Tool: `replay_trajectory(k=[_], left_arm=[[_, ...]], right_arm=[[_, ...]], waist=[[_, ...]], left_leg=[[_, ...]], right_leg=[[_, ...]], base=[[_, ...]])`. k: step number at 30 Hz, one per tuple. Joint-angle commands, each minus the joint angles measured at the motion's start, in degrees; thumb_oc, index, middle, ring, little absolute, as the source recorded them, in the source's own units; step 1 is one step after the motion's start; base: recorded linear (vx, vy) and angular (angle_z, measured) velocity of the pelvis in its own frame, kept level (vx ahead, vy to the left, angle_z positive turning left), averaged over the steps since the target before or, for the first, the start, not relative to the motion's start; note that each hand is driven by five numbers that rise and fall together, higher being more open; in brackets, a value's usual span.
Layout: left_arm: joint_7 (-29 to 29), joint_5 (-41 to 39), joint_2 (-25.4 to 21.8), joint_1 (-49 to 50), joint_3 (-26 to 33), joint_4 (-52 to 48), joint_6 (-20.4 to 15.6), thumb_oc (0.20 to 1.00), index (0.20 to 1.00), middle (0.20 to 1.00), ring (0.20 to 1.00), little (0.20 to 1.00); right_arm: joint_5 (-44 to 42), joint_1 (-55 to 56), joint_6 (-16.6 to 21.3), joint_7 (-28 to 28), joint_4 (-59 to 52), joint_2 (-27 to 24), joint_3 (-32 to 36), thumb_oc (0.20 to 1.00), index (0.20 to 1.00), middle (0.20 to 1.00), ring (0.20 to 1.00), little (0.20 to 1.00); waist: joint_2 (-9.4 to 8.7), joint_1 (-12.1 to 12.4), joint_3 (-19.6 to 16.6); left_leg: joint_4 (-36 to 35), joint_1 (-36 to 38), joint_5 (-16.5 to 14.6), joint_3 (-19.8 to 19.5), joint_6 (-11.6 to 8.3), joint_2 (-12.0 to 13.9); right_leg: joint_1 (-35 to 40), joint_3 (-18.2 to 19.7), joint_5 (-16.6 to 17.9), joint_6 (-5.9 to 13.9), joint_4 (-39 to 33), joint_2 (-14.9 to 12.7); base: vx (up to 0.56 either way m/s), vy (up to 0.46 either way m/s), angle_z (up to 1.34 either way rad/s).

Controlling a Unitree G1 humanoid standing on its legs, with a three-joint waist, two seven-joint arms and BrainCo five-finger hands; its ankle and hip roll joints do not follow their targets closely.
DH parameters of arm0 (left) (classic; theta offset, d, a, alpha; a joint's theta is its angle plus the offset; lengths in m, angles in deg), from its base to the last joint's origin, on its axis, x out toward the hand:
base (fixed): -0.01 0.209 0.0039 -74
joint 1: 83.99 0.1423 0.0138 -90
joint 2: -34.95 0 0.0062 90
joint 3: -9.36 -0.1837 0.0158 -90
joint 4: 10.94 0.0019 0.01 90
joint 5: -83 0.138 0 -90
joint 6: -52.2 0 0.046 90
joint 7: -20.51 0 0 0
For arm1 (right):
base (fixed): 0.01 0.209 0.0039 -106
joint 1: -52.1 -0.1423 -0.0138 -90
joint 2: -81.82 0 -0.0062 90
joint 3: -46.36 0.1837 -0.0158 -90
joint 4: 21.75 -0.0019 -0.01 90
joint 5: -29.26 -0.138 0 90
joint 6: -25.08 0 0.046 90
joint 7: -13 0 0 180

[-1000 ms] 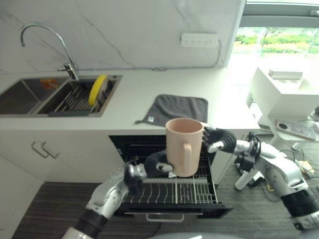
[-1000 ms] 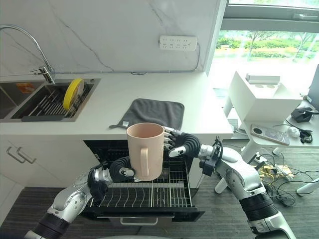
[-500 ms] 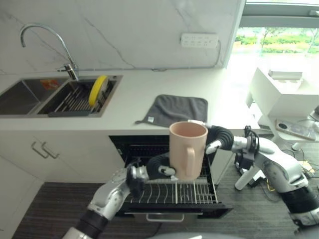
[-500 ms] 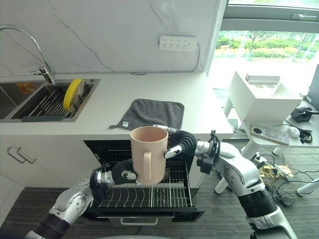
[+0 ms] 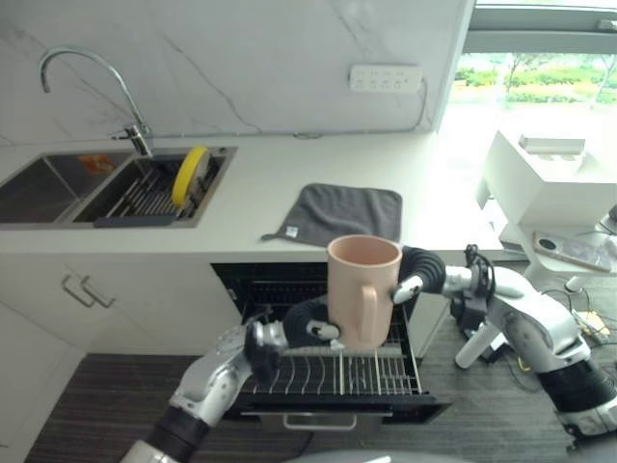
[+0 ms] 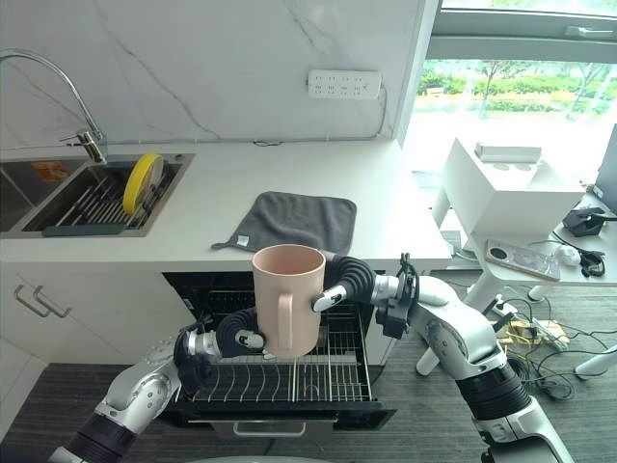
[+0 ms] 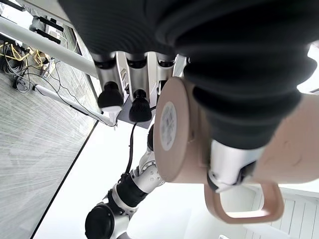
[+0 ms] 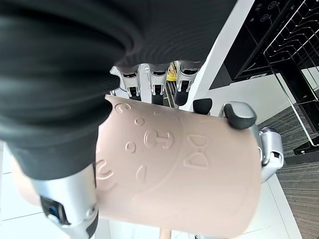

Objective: Place the dishes in the dishwasher.

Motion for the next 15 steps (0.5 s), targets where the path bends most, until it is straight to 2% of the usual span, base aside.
replay_trajectory(k=[1, 15], left_arm=[[-0.39, -0.05, -0.29, -5.05, -0.49, 1.07, -3.40, 0.200, 0.200, 0.200, 0.200, 0.200], [-0.78, 0.92, -0.50, -5.20, -1.19, 0.88, -3.04, 0.200, 0.200, 0.200, 0.200, 0.200]], right_arm=[[-2.72, -4.91, 0.67, -0.89, -2.73, 2.21, 0.00, 1.000, 1.000, 1.000, 1.000, 1.000], [-5.12, -5.62, -0.46, -1.36, -4.62, 4.05, -1.10, 1.000, 1.000, 1.000, 1.000, 1.000]], waist=[[-1.30, 1.48, -0.36], [-1.22, 1.73, -0.47]], left_leg=[[0.05, 2.30, -4.16, -2.30, -1.18, 1.48], [0.05, 2.36, -4.16, -2.41, -1.14, 1.40]], right_leg=[[-0.75, -1.85, 0.12, 2.28, 1.31, -0.99], [-0.51, -1.95, 0.19, 2.21, 1.02, -0.92]], base=[[0.00, 0.000, 0.00], [0.00, 0.000, 0.00]])
